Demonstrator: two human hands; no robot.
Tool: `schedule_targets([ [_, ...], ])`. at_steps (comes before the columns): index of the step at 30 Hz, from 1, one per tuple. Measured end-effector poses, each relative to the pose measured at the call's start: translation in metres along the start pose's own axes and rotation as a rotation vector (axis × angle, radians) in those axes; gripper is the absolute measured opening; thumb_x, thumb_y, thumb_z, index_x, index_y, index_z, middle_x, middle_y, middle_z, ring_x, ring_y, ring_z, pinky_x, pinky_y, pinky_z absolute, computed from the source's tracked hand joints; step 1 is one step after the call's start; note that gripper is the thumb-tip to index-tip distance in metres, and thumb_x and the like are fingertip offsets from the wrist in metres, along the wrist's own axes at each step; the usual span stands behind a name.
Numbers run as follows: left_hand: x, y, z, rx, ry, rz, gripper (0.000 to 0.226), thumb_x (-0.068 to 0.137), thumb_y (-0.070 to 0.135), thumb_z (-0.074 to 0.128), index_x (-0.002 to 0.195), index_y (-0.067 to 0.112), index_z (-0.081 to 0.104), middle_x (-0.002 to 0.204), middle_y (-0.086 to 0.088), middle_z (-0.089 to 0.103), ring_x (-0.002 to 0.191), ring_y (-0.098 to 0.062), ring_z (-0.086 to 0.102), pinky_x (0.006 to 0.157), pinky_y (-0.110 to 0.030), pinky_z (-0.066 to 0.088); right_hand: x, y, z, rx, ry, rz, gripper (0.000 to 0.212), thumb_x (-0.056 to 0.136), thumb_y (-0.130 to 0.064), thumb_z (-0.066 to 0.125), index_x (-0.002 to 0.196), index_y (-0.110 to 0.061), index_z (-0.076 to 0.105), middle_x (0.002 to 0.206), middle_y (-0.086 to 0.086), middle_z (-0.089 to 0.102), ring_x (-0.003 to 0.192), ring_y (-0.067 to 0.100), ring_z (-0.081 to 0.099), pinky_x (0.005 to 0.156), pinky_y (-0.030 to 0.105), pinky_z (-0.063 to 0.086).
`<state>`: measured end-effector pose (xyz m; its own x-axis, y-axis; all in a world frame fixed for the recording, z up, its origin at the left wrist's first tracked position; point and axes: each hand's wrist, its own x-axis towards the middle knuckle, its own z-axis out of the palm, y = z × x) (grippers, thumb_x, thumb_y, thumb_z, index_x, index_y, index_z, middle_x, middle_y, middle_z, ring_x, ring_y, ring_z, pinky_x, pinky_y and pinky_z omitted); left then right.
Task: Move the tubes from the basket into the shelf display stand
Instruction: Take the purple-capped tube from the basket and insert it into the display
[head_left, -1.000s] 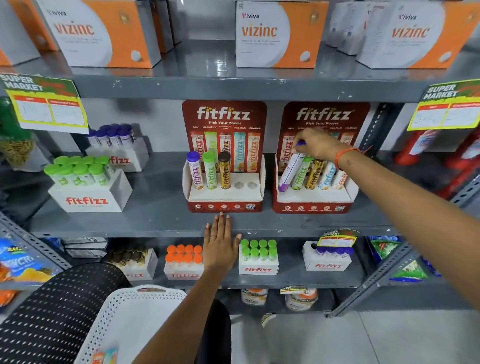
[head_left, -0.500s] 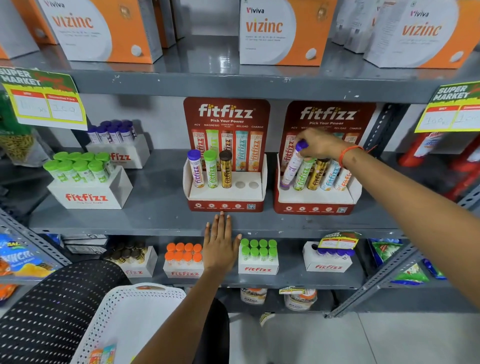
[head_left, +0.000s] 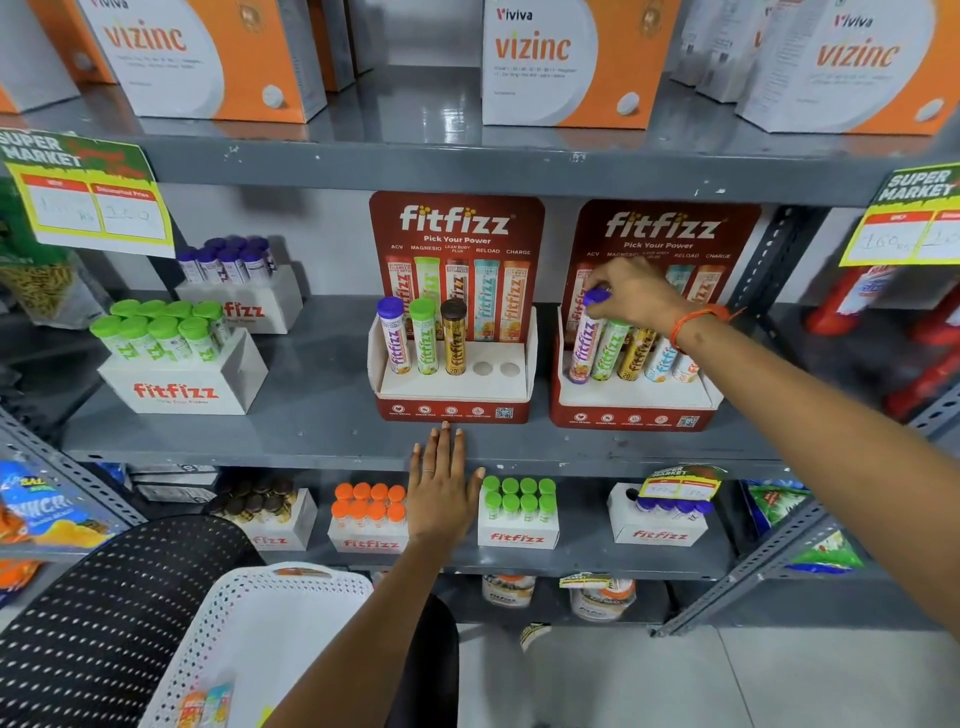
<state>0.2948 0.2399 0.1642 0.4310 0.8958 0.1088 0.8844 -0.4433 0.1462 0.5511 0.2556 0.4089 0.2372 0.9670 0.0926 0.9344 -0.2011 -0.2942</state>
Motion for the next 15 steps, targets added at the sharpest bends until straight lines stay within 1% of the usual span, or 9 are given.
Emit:
schedule_targets([
  [4, 0.0, 0.001, 0.001, 0.005, 0.0, -0.006, 0.067, 0.091, 0.054, -0.002, 0.148, 0.019, -0.009, 0.159, -0.006, -0.005, 0.145, -0.023, -0.009, 0.118, -0.042, -0.008, 0.0, 0.002, 0.004, 0.005, -0.018, -0.062, 0.031, 0.082, -0.01, 0.068, 0.113, -0.004, 0.063, 0.117, 0.017, 0.065, 0.106, 0.03, 0.06, 0.097, 0.041, 0.051],
  [8, 0.001, 0.001, 0.001, 0.012, 0.003, -0.01, 0.067, 0.091, 0.054, -0.001, 0.148, 0.018, -0.006, 0.159, -0.005, -0.004, 0.145, -0.022, -0.009, 0.117, -0.04, -0.01, 0.002, 0.006, 0.008, 0.03, 0.009, -0.105, 0.036, 0.083, -0.009, 0.066, 0.119, -0.004, 0.06, 0.121, 0.018, 0.063, 0.109, 0.031, 0.059, 0.099, 0.044, 0.05],
  [15, 0.001, 0.001, 0.001, 0.015, 0.003, -0.018, 0.066, 0.093, 0.053, 0.002, 0.149, 0.018, -0.005, 0.159, -0.005, -0.003, 0.145, -0.022, -0.009, 0.117, -0.04, -0.01, 0.004, 0.017, 0.012, 0.041, 0.025, -0.099, 0.04, 0.085, -0.01, 0.064, 0.124, -0.006, 0.056, 0.127, 0.02, 0.059, 0.114, 0.034, 0.056, 0.1, 0.047, 0.049],
])
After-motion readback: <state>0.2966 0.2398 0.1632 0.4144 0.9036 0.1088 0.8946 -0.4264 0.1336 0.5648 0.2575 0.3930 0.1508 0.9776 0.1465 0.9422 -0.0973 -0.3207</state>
